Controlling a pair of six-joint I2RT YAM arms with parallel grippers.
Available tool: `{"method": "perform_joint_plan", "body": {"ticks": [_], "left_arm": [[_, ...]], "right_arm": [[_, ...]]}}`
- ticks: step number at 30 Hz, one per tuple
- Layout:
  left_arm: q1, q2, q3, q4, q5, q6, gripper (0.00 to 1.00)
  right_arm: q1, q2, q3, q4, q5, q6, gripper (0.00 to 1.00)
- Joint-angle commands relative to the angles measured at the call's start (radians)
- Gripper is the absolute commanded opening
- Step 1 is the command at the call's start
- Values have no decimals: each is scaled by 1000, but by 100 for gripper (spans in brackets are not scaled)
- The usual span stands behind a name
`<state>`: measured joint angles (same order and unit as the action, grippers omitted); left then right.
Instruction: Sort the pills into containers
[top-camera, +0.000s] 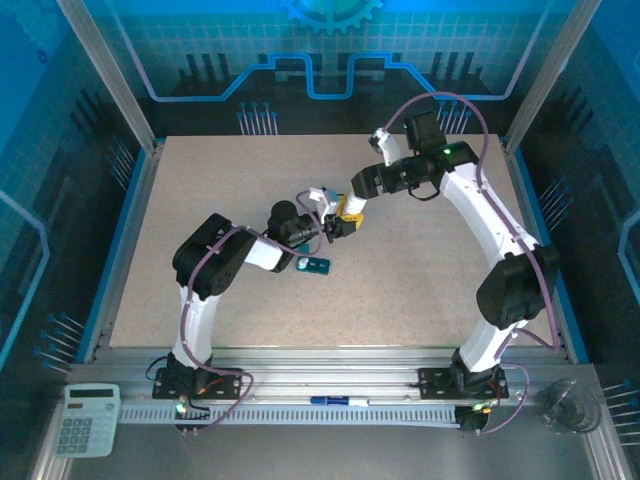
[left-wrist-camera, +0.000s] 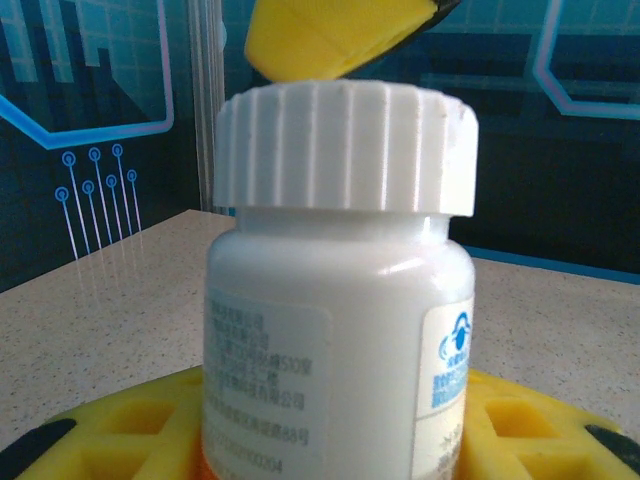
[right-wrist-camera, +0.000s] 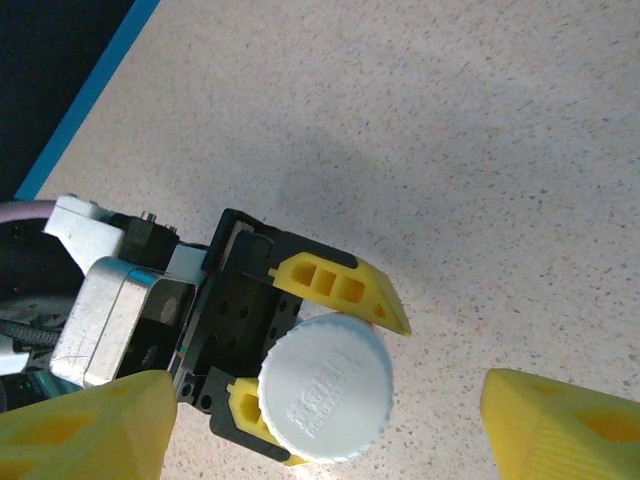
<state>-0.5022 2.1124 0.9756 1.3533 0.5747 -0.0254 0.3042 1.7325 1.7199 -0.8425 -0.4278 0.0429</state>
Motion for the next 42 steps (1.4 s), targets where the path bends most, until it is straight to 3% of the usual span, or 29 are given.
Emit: {"method": "perform_joint_plan", "body": {"ticks": [1,10,20,30,35,42], "left_arm": [[-7,-3,25,47,33,-10,0],[-6,-2,23,47,35,-7,0],[-5,-4,23,47,34,-7,0],[-5,-4,23,47,30,-6,0],[-5,-4,25,46,30,-5,0],[-5,1,23,48,26,-2,0]], "right_arm": [[26,41,43,-53,-7,-49,80],[46,67,48,-72,24,-48,69],[57,79,40,-88,73,-20,46],[103,47,-29,-35,188,212,40],[128,27,-92,-7,258,407,41],[159,-2,-142,47,294,514,46]]}}
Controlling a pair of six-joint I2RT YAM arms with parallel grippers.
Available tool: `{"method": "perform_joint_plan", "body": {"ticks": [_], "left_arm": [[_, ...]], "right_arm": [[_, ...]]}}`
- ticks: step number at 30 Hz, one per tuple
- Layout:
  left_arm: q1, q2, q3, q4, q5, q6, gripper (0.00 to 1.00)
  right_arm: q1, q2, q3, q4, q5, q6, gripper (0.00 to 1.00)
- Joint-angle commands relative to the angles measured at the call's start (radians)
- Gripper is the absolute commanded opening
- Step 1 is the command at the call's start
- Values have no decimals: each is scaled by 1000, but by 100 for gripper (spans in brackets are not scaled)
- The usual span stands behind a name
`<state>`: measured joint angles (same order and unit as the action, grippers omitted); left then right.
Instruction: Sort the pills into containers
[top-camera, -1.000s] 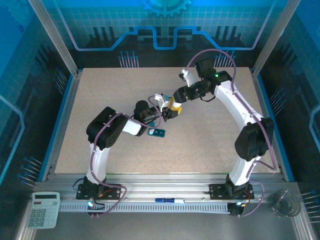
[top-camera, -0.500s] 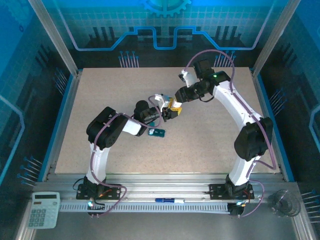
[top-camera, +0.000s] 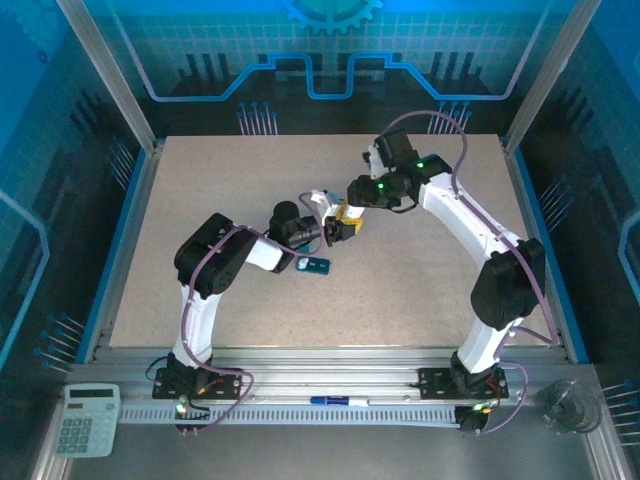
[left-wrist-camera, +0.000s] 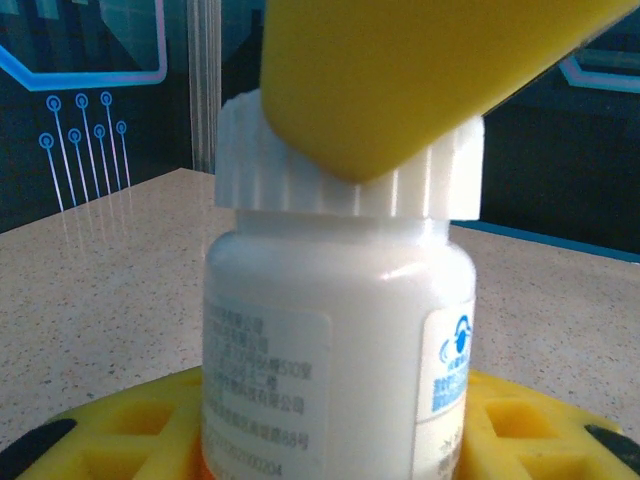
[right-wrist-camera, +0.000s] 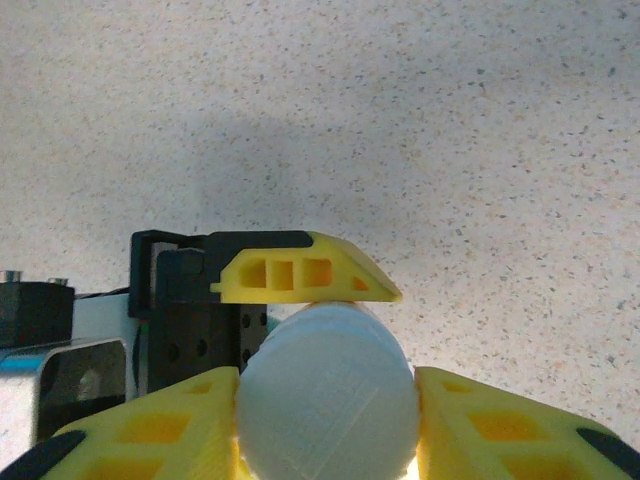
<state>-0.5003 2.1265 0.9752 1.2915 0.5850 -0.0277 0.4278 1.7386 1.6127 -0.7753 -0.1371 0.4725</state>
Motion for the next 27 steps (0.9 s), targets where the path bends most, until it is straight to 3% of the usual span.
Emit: {"method": "perform_joint_plan", "body": {"ticks": [1,5,8,11,21,27], "left_arm": [[-7,-14,21,109,15,0,0],[-7,-12,22,109,13,2,0],[-6,-11,22,109,16,2,0],[-7,-12,23,109,16,0,0],[-7,-16,17,109,24,2,0],[-5,-18,18,109,25,-1,0]], "right_arm": [[32,-10,-29,-19,-2,86,47],[9,-9,21,-37,-36,77,51],[-7,-17,71,-56,-68,42,70],[-13,-26,124,-96,-70,-13,79],[-82,-35,180,-114,-179,-299,81],[-77,70,322,-288,-202,-505,81]]}}
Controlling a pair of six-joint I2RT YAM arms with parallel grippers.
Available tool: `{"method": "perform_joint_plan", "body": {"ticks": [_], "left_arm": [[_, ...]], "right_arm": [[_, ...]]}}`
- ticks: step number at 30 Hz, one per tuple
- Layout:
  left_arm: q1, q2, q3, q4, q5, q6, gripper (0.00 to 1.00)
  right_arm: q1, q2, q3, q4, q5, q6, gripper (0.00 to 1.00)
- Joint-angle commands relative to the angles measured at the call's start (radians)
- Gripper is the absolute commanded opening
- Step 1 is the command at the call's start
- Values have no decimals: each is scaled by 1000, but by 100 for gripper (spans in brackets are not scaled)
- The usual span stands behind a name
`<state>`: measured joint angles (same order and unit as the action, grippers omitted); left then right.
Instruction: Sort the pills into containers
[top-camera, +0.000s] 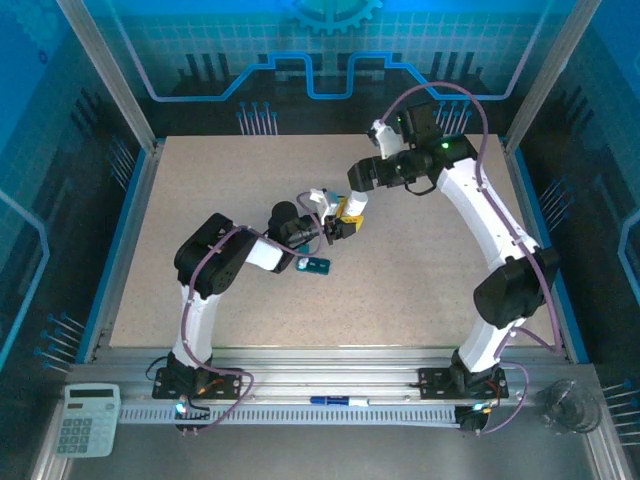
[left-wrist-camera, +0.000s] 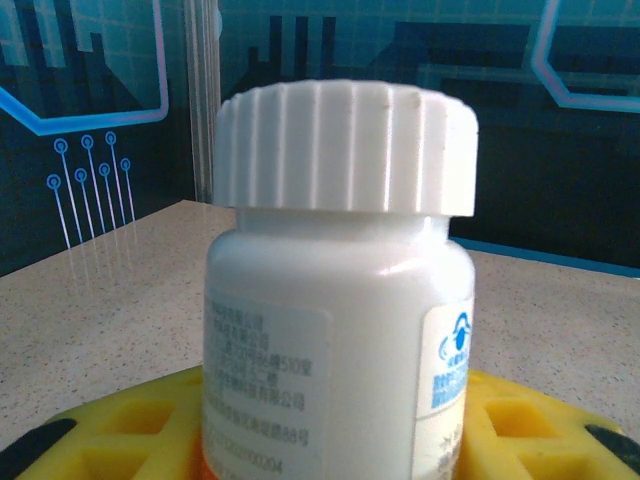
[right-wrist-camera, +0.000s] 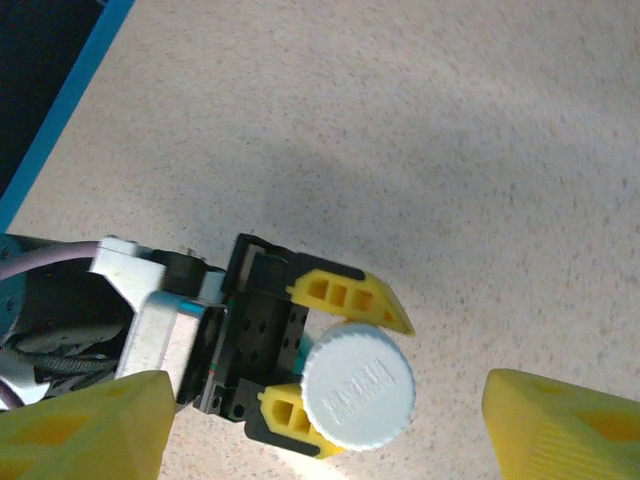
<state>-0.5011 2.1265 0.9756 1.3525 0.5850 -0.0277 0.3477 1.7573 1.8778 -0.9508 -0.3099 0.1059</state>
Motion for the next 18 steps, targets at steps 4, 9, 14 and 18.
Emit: {"method": "perform_joint_plan", "body": {"ticks": [4,9,14,18], "left_arm": [[-5,-19,17,48,26,0,0],[-4,-21,17,48,26,0,0],[-4,-24,15,45,26,3,0],[-3,-27,12,46,26,3,0]], "right_arm": [[4,90,76,-158,-17,-171,79],[7,107,63,-155,-26,-171,79],[20,123,61,-152,-29,-167,78],[31,137,59,-152,-30,-160,74]]}}
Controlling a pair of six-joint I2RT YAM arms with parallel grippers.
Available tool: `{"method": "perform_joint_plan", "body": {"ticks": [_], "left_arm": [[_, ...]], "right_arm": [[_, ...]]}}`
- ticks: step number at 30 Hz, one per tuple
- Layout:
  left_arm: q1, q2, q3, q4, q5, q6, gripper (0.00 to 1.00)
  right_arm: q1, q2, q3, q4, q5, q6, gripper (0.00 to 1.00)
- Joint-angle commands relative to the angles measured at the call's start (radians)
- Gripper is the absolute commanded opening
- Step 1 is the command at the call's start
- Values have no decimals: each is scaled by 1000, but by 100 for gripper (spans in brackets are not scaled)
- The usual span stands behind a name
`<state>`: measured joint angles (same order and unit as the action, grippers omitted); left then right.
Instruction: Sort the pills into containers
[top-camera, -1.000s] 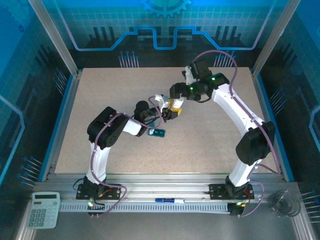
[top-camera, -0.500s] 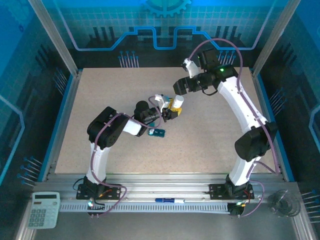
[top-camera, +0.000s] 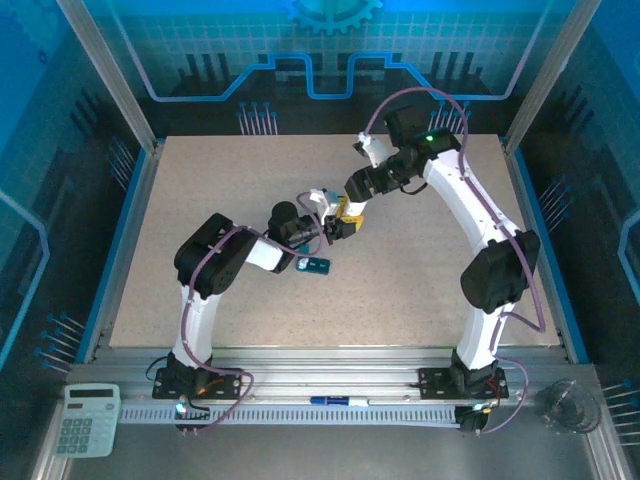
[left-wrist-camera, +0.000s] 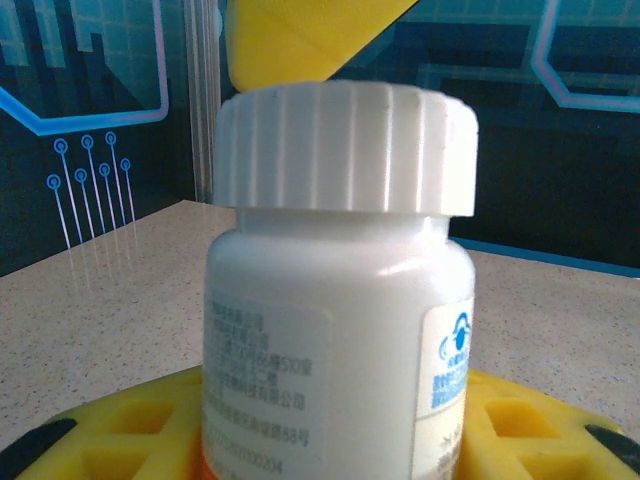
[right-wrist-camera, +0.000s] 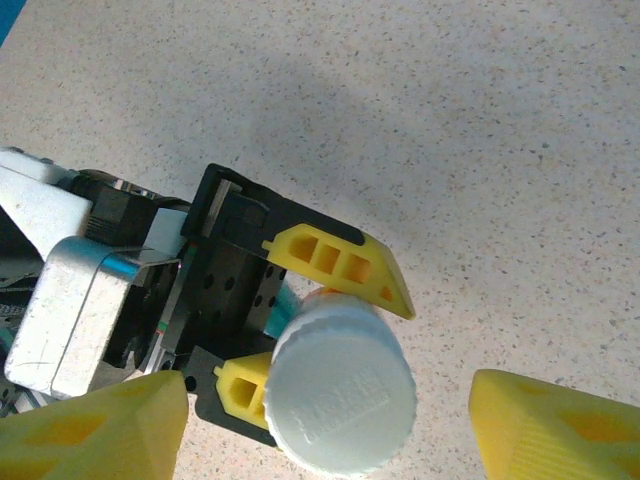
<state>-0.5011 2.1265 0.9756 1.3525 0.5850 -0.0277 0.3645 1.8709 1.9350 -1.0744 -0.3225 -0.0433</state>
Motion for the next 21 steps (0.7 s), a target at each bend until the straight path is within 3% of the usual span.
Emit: {"method": "perform_joint_plan", "body": {"ticks": [1,14,21], "left_arm": [[-2,-28,11,47,26,3,0],[-1,-31,8,48,26,0,0],[-1,-31,9,48,26,-1,0]], "right_arm": [[17,25,0,-27,-16,-10,73],[29,27,-43,-9,13,24,51],[46,-8,-131,54,96,154,40]]}}
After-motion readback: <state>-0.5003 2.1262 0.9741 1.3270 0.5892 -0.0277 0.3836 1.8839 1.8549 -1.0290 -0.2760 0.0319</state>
